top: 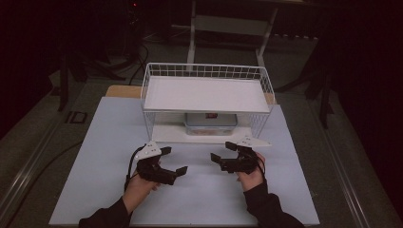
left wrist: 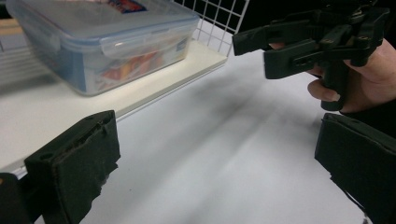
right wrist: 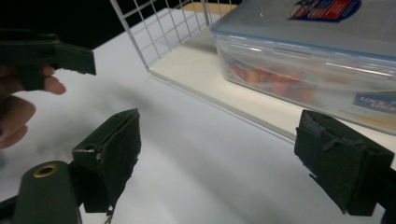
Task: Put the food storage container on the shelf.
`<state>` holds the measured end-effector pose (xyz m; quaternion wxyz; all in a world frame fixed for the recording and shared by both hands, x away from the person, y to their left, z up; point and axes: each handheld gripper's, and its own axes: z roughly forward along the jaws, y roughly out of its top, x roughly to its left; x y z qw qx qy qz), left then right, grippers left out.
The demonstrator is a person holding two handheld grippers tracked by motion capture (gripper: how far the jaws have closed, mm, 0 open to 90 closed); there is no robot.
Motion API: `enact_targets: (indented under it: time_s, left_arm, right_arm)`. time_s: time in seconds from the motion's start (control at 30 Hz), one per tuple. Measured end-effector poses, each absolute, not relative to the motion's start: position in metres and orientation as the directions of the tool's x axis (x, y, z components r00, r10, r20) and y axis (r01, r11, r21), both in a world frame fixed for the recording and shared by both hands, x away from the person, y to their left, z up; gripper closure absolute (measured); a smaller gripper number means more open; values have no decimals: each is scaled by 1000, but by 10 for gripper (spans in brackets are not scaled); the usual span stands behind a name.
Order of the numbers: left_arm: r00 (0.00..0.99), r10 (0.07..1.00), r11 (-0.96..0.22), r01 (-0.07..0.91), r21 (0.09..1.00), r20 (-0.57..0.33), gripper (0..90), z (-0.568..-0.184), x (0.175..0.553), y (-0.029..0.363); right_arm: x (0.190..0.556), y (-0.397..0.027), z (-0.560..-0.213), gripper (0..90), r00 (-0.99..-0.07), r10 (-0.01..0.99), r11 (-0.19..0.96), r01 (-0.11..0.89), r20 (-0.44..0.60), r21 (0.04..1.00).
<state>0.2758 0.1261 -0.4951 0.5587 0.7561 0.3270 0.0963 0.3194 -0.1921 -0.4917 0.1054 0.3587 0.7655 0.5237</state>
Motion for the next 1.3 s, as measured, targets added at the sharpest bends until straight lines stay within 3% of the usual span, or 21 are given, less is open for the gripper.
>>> enact_targets:
  time_s: [0.3,0.6,1.3]
  left_arm:
    - [772,598,-186,393,900,-214,1,-495,266,135]
    - [787,594,-233,370,899,-169,1,-492,252,152]
    - [743,645,-202,390,898,-177,1,-498,240,196]
  right_arm:
    - [299,-206,-485,143,-735,662,216,375,147,902]
    - [287,-227,-485,144,-744,655,225,363,135,904]
    - [262,-278,-494,143,-734,669,242,361,114,901]
